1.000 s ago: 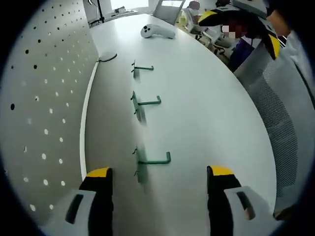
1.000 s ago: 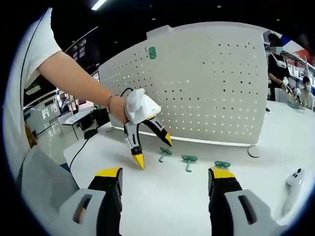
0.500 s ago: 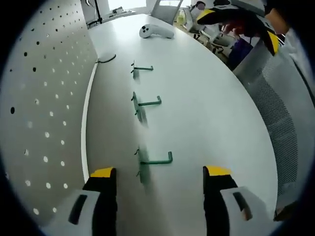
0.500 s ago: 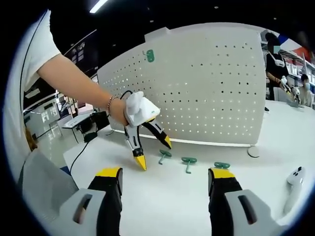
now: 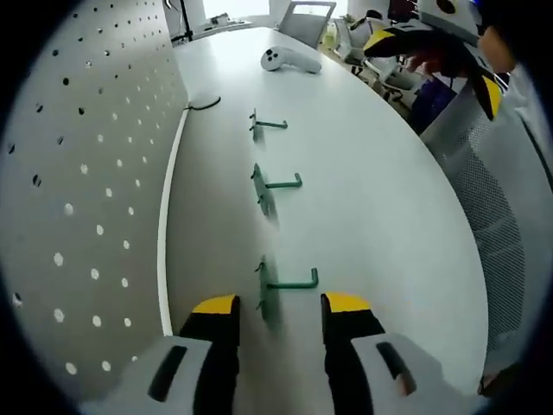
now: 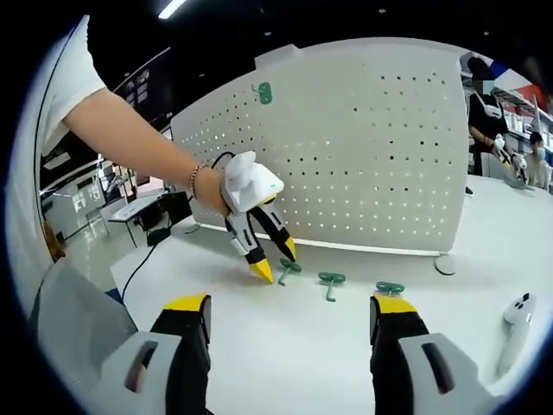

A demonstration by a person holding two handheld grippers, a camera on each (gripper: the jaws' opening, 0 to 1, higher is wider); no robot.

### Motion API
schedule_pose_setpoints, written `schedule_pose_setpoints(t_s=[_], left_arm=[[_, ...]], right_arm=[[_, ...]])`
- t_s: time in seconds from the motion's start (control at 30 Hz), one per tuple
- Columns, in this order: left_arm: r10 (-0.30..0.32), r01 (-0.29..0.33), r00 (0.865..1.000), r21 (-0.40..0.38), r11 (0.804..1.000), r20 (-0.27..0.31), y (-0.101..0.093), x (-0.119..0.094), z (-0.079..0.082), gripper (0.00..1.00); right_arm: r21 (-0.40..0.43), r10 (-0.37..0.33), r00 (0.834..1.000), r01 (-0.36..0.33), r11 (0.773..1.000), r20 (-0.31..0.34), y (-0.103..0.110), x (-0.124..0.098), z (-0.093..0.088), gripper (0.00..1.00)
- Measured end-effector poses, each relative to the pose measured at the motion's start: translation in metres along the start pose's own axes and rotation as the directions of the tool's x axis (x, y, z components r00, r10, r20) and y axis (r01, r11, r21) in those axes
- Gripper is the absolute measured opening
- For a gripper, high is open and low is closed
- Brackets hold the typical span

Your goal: Insert the hook assembly into the mounting plate slot until the hook locks in place.

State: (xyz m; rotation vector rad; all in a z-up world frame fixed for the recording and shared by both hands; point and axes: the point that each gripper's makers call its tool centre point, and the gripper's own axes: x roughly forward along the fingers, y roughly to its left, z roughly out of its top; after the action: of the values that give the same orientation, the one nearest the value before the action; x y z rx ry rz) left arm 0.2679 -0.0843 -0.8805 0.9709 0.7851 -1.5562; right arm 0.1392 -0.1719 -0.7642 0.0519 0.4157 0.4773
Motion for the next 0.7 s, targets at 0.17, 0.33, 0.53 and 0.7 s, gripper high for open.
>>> schedule_pose_setpoints(t_s=[0.17,0.33,0.53,0.7], left_arm=[[0.005,-0.005,1.000,-0.011,1.000,-0.003,0.0009,-0.0001,0.0002,0.36],[0.006,-0.006,1.000,-0.012,1.000,-0.002,0.0007,-0.0005,0.0003,0.36],[0.010,-0.010,1.000,-0.019,1.000,-0.002,0.0035,0.0001,0.0000,0.34],[0.021,-0.021,1.000,-0.031,0.999,0.003,0.0051,-0.0007,0.0009,0.28]], right_arm=[[-0.017,0.008,1.000,-0.008,1.000,-0.007,0.0024,0.0001,-0.0007,0.75],[-0.016,0.003,1.000,-0.003,1.000,-0.005,0.0016,-0.0003,-0.0001,0.76],[-0.010,0.005,1.000,-0.005,1.000,-0.003,0.0014,-0.0001,-0.0001,0.75],[0.000,0.003,1.000,-0.003,1.000,0.003,0.0004,-0.0006,0.0007,0.74]])
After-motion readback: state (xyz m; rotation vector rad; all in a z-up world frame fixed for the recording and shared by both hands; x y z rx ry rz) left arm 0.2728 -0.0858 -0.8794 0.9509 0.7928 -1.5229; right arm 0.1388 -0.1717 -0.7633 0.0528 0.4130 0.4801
